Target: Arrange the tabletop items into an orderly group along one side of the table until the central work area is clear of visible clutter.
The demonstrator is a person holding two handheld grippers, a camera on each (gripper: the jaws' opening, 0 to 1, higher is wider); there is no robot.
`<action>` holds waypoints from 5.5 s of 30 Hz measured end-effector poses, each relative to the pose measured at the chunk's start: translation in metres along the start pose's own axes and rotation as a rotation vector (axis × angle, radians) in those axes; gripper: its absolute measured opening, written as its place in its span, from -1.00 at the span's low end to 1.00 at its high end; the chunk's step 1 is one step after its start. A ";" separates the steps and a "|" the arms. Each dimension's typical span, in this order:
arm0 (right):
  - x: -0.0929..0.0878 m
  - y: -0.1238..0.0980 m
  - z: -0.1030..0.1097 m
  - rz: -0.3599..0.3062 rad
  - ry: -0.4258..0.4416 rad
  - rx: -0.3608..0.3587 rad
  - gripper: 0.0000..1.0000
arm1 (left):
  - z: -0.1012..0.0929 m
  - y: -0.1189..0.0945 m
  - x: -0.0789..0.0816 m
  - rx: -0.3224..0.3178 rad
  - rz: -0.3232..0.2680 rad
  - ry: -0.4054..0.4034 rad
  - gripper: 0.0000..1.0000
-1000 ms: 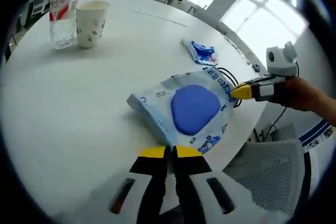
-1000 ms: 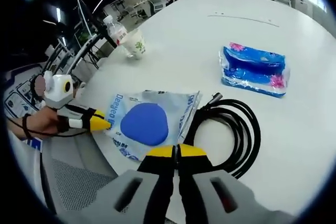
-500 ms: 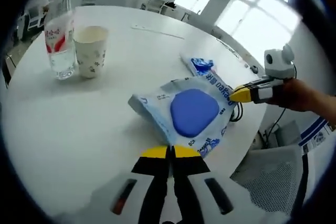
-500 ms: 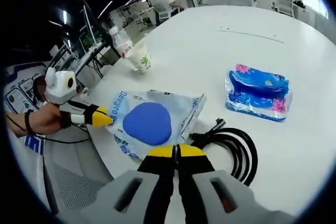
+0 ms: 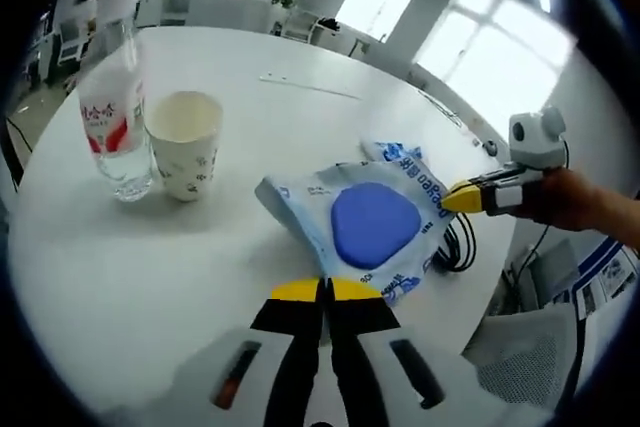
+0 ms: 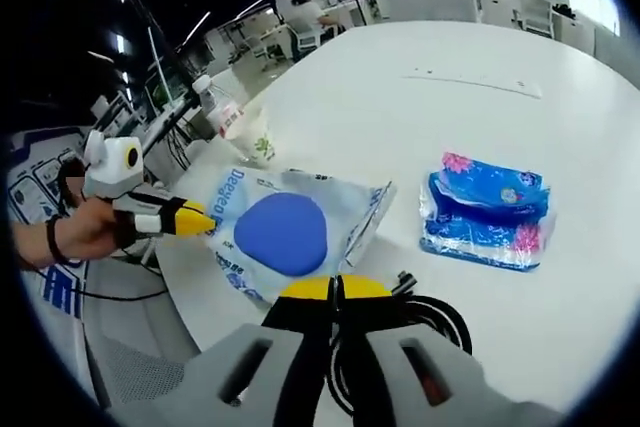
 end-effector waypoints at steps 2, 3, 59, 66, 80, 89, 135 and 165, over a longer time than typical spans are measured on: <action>0.007 0.001 -0.002 -0.001 -0.008 -0.002 -1.00 | 0.003 0.004 0.007 0.003 -0.009 -0.001 -1.00; 0.010 0.002 -0.004 0.000 -0.014 -0.003 -1.00 | 0.004 0.006 0.010 0.005 -0.013 0.001 -1.00; 0.027 0.050 -0.042 0.108 -0.066 -0.059 -0.81 | 0.058 0.041 0.003 0.066 -0.080 -0.200 -0.67; 0.023 0.048 -0.043 0.077 -0.026 -0.068 -0.83 | 0.053 0.043 -0.003 0.065 -0.071 -0.192 -0.69; 0.027 0.054 -0.043 0.044 0.030 -0.067 -0.99 | 0.054 0.053 0.001 0.100 -0.093 -0.226 -0.98; 0.040 0.062 -0.042 0.042 0.033 -0.058 -1.00 | 0.063 0.057 0.012 0.137 -0.115 -0.265 -0.99; 0.026 0.006 -0.065 -0.015 0.008 -0.102 -0.90 | 0.050 0.005 -0.010 0.156 -0.072 -0.160 -0.71; 0.043 -0.032 -0.143 -0.143 0.155 -0.270 -0.79 | 0.010 -0.037 -0.013 0.115 -0.025 0.032 -0.47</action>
Point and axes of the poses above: the point that each gripper's makers call its tool centre point, and the gripper's own axes: y roughly forward along the fingers, z roughly to its left, x roughly out of its top, the point moved 8 cm from there along -y, roughly backward along the fingers, and after that the axes turned 15 degrees about y, right-handed, at the moved point
